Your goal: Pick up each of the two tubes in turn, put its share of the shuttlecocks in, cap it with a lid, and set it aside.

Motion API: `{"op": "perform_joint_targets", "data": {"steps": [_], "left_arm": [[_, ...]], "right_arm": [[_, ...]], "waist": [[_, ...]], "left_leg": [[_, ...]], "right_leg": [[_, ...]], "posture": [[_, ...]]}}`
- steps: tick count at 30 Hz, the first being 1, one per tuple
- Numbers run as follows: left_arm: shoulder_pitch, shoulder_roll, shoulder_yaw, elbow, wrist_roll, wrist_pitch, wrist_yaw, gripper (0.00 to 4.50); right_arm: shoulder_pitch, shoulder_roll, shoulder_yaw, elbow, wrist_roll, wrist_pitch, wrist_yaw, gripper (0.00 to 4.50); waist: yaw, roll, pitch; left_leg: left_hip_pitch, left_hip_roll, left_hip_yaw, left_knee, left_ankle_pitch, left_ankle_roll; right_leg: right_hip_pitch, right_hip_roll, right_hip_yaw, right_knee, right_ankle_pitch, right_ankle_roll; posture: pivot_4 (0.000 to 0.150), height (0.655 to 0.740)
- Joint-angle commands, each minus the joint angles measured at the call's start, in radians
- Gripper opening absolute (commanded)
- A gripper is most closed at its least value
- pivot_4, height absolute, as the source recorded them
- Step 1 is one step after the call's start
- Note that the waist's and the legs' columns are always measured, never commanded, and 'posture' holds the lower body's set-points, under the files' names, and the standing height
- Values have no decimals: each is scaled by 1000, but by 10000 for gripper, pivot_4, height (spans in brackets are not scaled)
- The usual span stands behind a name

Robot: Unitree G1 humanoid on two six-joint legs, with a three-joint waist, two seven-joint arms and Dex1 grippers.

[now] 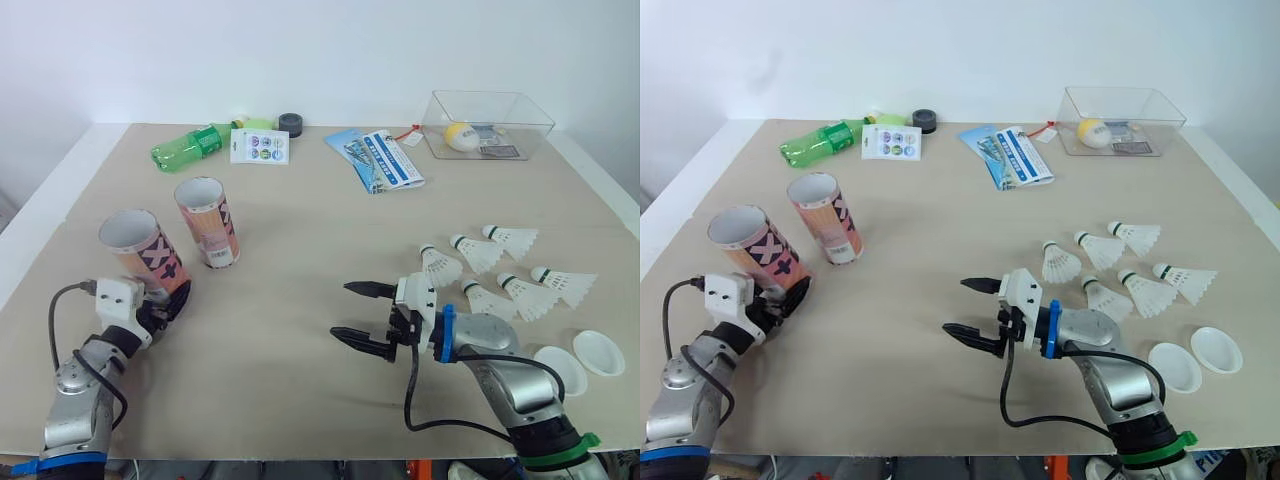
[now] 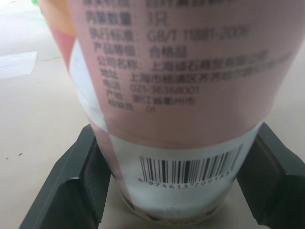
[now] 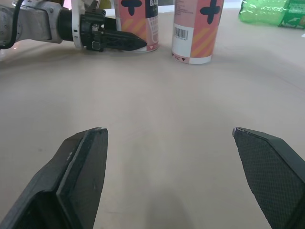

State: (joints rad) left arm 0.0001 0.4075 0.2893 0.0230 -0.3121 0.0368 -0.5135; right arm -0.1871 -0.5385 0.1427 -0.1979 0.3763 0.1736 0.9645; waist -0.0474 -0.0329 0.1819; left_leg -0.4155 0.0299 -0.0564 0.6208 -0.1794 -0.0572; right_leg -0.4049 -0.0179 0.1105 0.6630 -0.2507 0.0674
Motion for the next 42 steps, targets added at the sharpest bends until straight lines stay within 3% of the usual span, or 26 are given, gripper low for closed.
{"op": "perform_joint_targets", "data": {"steps": [1, 12, 17, 25, 31, 35, 42], "left_arm": [[24, 14, -30, 9, 32, -20, -21, 29743], [155, 167, -105, -213, -11, -21, -246, 29743], [127, 258, -172, -282, -6, 13, -349, 29743], [-106, 382, -377, -320, 11, 198, -532, 29743], [-404, 432, -533, -229, 98, 308, -667, 29743], [-565, 403, -618, -164, 160, 356, -709, 29743], [-666, 284, -698, -113, 273, 389, -632, 29743]], "right_arm": [[-2, -6, -30, -46, 10, -8, -3, 45000], [32, -22, -71, -98, 74, 7, 7, 45000], [59, -30, -86, -133, 88, 21, 2, 45000], [70, -33, -107, -145, 80, 20, -18, 45000], [99, -27, -147, -161, 93, 24, -60, 45000], [149, -31, -202, -216, 139, 65, -99, 45000], [294, -56, -332, -360, 232, 165, -178, 45000]], "waist": [[0, 0, 0], [1, 0, 0], [2, 1, 0], [0, 1, 1], [1, 1, 1], [0, 1, 1], [3, 1, 1]], "left_leg": [[0, 0, 0, 0, 0, 0], [-1, -1, 1, -1, 0, 0], [-1, 0, 0, -2, -1, -1], [-2, 0, 1, -2, -1, 0], [-3, 1, -1, -2, -1, 0], [-5, 0, -1, -1, -1, 0], [-5, 0, -3, -1, -2, 1]], "right_leg": [[0, 0, 0, 0, 0, 0], [-1, -1, 1, 0, -2, 0], [-2, -1, 0, 0, -3, -1], [-2, -1, 0, 0, -3, -1], [-3, 1, 0, 0, -3, -1], [-3, 1, 0, 0, -3, 1], [-3, 1, -1, 0, -2, 5]], "posture": [[1500, 7400], [1500, 7400], [1500, 7400], [1500, 7400], [1500, 7400], [1500, 7400], [1500, 7400]]}}
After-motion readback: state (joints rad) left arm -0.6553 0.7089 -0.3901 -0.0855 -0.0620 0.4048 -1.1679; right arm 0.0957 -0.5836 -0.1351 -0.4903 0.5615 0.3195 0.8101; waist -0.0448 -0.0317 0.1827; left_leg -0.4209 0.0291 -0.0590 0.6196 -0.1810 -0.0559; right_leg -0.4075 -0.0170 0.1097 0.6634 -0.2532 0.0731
